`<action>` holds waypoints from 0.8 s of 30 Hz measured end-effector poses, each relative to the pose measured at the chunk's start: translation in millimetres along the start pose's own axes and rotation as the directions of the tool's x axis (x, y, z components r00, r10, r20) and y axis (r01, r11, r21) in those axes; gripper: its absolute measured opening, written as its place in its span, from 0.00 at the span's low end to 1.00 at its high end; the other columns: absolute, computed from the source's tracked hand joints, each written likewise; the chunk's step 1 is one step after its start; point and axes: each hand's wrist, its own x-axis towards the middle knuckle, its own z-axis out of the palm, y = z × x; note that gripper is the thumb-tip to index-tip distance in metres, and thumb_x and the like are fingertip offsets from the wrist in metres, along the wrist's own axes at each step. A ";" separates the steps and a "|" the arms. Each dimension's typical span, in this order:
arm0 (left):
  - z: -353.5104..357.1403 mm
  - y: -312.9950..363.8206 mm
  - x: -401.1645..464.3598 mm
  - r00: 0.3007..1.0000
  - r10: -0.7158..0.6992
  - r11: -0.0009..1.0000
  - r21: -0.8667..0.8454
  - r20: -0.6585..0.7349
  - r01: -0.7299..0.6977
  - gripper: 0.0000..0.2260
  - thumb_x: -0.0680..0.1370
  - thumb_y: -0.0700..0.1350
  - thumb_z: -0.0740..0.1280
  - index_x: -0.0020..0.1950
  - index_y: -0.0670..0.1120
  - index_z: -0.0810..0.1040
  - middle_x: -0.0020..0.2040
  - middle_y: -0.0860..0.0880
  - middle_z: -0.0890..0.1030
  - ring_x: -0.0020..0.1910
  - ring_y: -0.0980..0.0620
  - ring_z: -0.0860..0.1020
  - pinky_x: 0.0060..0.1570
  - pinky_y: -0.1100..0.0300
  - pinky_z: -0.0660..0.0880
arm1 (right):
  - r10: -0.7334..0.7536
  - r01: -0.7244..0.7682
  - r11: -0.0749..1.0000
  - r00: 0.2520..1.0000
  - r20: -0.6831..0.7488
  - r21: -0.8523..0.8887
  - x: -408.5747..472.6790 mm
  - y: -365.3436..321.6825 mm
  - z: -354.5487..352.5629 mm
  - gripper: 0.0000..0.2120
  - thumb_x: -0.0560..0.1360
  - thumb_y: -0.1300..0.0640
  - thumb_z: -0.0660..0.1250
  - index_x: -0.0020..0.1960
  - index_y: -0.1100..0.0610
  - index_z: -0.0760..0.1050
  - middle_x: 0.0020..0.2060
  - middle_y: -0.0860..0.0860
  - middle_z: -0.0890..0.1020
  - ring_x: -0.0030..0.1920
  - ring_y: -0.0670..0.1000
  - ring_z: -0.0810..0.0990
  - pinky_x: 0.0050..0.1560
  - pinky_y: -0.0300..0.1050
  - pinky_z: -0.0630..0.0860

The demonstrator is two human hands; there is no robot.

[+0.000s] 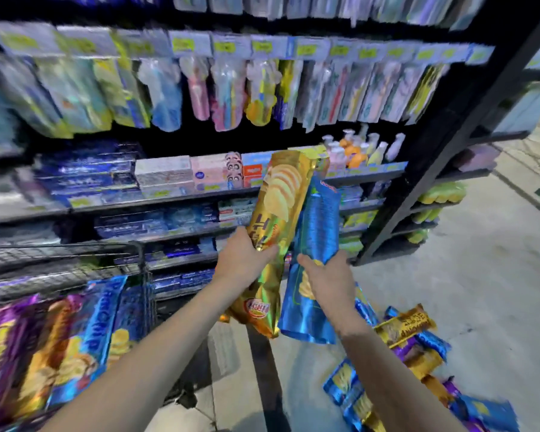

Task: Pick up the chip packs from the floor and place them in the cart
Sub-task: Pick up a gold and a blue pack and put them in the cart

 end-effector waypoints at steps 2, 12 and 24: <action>-29.9 -22.6 -8.0 0.998 -0.033 0.999 -0.016 -0.060 0.032 0.22 0.71 0.57 0.70 0.56 0.44 0.71 0.52 0.46 0.78 0.52 0.44 0.77 0.44 0.55 0.72 | -0.037 0.036 0.999 0.997 0.063 0.016 -16.8 -19.3 22.7 0.26 0.71 0.46 0.71 0.58 0.62 0.67 0.54 0.59 0.79 0.55 0.60 0.78 0.45 0.48 0.70; -197.0 -165.5 -61.8 0.911 -0.270 0.963 -0.104 -0.312 0.249 0.18 0.72 0.55 0.71 0.49 0.45 0.70 0.48 0.46 0.77 0.52 0.43 0.78 0.45 0.55 0.71 | -0.194 0.222 0.974 0.908 0.371 -0.036 -125.5 -108.7 188.7 0.25 0.71 0.44 0.71 0.58 0.59 0.66 0.53 0.56 0.80 0.53 0.59 0.79 0.45 0.49 0.71; -345.9 -385.3 -78.7 0.860 -0.418 0.908 -0.101 -0.293 0.407 0.22 0.71 0.56 0.71 0.56 0.42 0.72 0.51 0.45 0.77 0.55 0.43 0.77 0.47 0.57 0.69 | -0.056 0.145 0.981 0.849 0.525 -0.129 -262.1 -146.4 422.6 0.39 0.62 0.34 0.67 0.65 0.55 0.63 0.55 0.55 0.80 0.52 0.59 0.81 0.51 0.58 0.78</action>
